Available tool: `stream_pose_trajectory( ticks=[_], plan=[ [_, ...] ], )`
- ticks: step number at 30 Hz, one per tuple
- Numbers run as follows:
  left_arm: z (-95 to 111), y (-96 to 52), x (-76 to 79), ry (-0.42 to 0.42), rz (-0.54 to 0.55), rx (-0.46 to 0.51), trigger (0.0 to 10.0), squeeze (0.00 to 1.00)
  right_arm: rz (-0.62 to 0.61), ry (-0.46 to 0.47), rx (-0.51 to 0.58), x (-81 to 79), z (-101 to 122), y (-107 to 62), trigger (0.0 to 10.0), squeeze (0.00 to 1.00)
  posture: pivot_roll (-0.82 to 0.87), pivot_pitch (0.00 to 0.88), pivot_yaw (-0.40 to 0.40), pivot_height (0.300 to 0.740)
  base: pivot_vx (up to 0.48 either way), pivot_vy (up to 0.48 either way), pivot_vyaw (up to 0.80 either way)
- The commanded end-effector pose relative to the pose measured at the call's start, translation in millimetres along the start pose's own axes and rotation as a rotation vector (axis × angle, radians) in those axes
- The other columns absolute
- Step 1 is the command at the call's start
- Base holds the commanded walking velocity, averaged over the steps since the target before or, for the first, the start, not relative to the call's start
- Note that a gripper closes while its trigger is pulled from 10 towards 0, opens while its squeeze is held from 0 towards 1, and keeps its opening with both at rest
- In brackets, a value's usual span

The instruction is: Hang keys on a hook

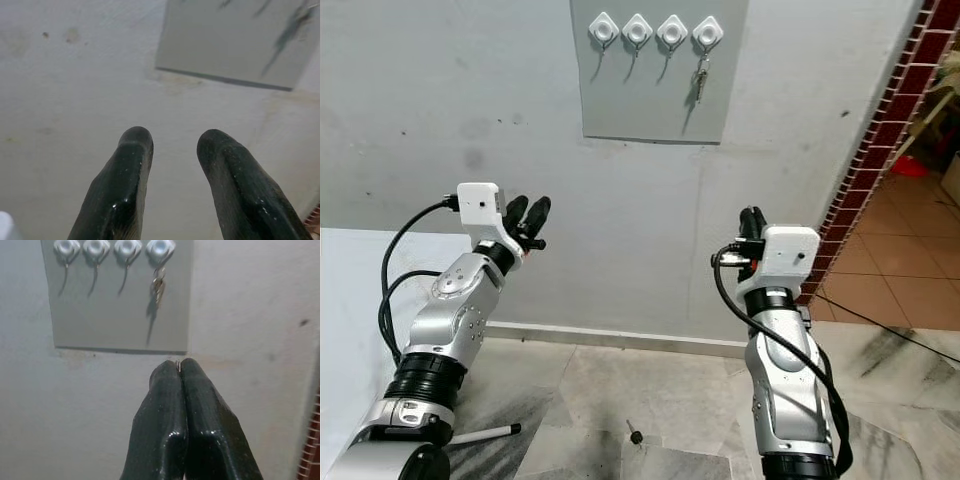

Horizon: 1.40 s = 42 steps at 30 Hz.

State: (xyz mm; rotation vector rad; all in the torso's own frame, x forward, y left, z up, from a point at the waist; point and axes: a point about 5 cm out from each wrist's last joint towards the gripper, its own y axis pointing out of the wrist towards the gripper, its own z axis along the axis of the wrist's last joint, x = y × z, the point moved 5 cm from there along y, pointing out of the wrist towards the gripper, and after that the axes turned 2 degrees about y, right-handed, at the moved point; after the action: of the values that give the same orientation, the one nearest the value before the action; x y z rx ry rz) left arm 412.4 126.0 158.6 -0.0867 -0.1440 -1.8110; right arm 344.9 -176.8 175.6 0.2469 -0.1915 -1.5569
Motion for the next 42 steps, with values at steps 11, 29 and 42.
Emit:
stream_pose_trajectory(
  ticks=[11, 29, 42],
  plan=[
    [3, 0.7, -0.8, 0.001, -0.005, 0.001, 10.0, 0.0, 0.011, 0.004, 0.001, -2.4, 1, 1.5, 10.0, 0.0, 0.02, 0.0, 0.024, 0.74, 0.48, 0.0, 0.0],
    [9, 2.4, 0.2, 0.028, 0.018, 0.032, 10.0, 0.0, 0.021, 0.006, -0.003, -4.4, 0, 1.1, 10.0, 0.0, 0.02, 0.0, 0.022, 0.74, 0.177, 0.0, 0.0],
    [26, 5.7, 24.3, 0.113, -0.097, 0.089, 10.0, 0.0, 0.076, 0.012, 0.022, -14.2, 7, 7.5, 10.0, 0.0, 0.03, 0.0, 0.024, 0.74, 0.0, 0.0, 0.0]
  ],
)
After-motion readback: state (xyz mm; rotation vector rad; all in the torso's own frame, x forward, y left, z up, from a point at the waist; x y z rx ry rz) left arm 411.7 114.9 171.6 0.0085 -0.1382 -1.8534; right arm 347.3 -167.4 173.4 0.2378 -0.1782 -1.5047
